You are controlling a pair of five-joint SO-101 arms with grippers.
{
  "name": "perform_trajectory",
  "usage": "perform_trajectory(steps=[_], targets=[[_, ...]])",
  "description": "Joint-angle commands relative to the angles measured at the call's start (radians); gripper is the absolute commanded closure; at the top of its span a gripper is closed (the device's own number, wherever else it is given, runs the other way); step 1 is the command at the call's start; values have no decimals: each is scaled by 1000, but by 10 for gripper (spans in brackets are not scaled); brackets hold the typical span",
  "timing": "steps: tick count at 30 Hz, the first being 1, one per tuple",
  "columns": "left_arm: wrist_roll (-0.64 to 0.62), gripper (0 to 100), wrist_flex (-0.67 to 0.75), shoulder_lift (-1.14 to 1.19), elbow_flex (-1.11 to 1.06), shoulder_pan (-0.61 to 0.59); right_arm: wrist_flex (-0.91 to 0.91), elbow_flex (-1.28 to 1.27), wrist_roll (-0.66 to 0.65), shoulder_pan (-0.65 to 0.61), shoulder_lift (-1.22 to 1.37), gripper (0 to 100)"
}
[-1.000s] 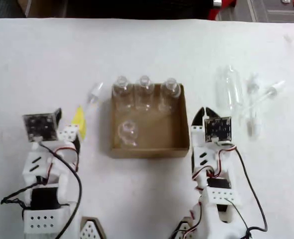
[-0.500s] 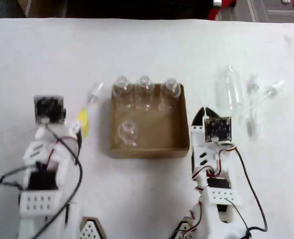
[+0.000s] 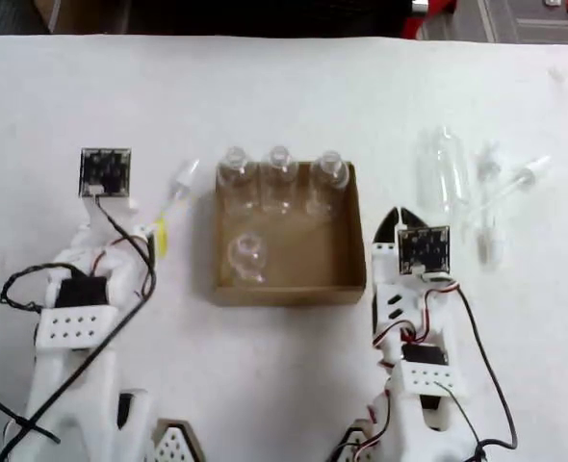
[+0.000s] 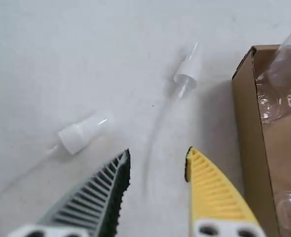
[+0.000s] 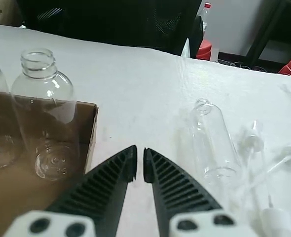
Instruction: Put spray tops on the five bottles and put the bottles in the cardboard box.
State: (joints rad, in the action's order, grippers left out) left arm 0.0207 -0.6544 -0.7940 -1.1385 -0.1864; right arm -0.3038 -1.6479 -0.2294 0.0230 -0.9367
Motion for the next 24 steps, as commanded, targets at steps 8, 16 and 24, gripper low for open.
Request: perform_trajectory(steps=[8,16,24], targets=[[8,823,38,8,55,-18,-24,3,-12,8,-4,983],[6,823,58,1,34,-21,-24,3,-12,12,-5,983],[-87,824,112,1,20,-142,59,44,-29,28,-5,983]])
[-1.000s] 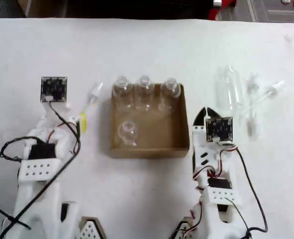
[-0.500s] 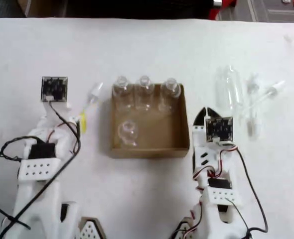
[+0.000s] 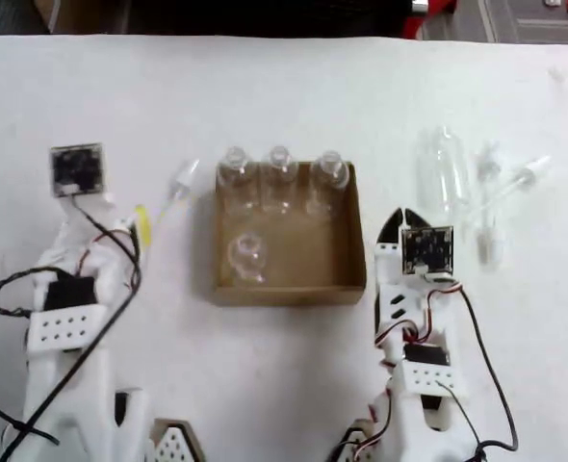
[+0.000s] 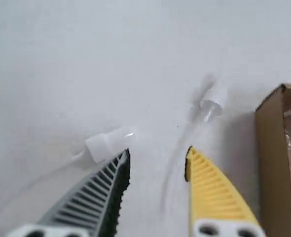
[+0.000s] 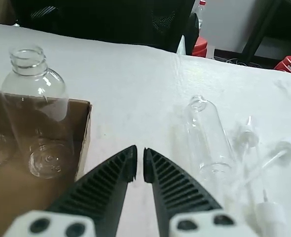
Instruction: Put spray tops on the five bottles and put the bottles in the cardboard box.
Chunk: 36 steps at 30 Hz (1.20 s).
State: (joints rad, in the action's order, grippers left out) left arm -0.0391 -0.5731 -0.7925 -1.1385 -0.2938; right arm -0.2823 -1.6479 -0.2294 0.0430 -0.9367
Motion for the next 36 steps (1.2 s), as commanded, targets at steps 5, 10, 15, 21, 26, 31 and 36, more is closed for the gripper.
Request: perform_trajectory(steps=[5,10,15,21,26,31,36], targets=[[-29,824,31,2,17,-31,51,48,-51,-7,-5,983],[-31,824,72,7,-5,-31,51,48,-46,-5,-5,983],[-31,824,189,7,-72,-28,48,48,-44,-2,-4,983],[-23,824,224,5,-110,68,47,48,-43,-5,-5,981],[-23,824,229,7,-110,82,47,49,-43,-8,-5,981],[-23,824,227,7,-110,77,-8,71,-43,31,-7,982],[-84,824,219,-1,-106,39,-68,77,44,127,-5,981]])
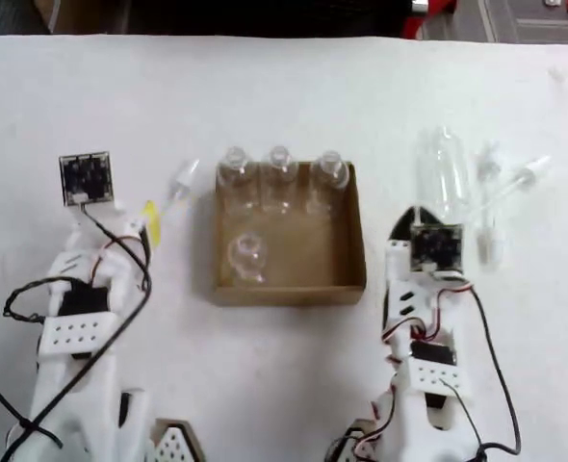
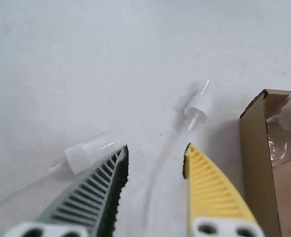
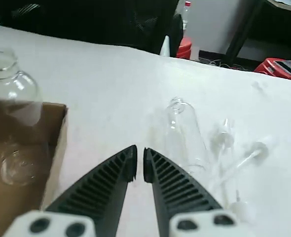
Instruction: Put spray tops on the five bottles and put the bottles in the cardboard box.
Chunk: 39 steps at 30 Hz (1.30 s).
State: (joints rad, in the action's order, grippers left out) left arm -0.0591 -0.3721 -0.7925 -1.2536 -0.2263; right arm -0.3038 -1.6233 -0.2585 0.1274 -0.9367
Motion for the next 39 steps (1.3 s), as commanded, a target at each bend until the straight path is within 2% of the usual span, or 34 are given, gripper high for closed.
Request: perform_trajectory(steps=[1,3,5,9,14,17,20,26,33,39], targets=[[-112,823,18,-1,11,-47,-53,49,127,47,-5,980],[-161,820,20,-1,14,-70,-56,49,221,50,-5,978],[-123,820,18,-1,25,-68,-58,49,278,51,-5,943],[-74,823,18,4,26,-31,-53,48,278,47,2,853],[-69,823,20,7,26,-13,15,55,193,45,-4,928],[64,823,18,7,26,65,25,74,161,45,4,975],[170,836,14,8,25,145,114,110,160,45,4,981],[175,985,12,7,25,140,159,129,160,10,4,981],[172,978,14,-1,37,96,160,130,167,-8,-5,981],[117,976,14,5,37,97,160,130,161,-4,1,981]])
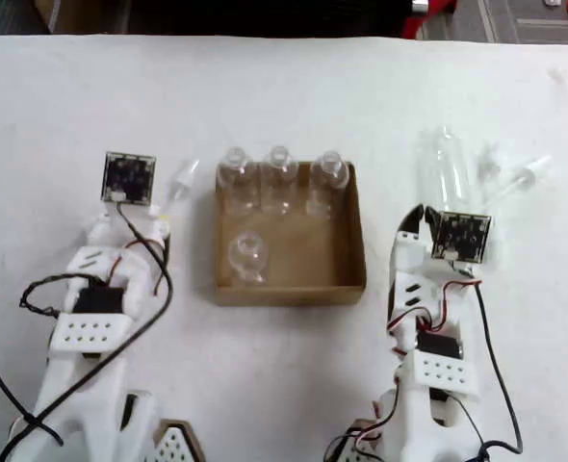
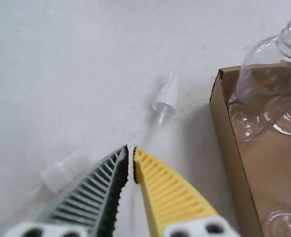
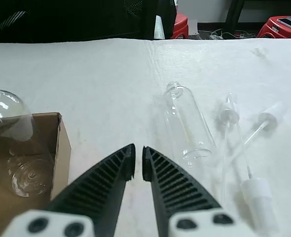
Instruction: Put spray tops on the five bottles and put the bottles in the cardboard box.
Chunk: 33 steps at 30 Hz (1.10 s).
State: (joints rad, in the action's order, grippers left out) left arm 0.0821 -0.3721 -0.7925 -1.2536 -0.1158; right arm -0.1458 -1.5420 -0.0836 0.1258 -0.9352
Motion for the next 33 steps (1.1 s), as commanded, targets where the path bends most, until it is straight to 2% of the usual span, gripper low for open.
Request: perform_trajectory(steps=[1,19,23,27,33], targets=[[-23,976,14,7,37,-13,2,49,-14,-2,1,981],[-21,976,15,8,35,-15,25,94,-18,48,2,981],[-20,976,80,8,-5,-15,197,230,-31,51,1,981],[83,976,186,4,-64,-5,394,434,-37,48,2,980],[89,976,199,2,-75,-1,588,683,-40,74,4,980]])
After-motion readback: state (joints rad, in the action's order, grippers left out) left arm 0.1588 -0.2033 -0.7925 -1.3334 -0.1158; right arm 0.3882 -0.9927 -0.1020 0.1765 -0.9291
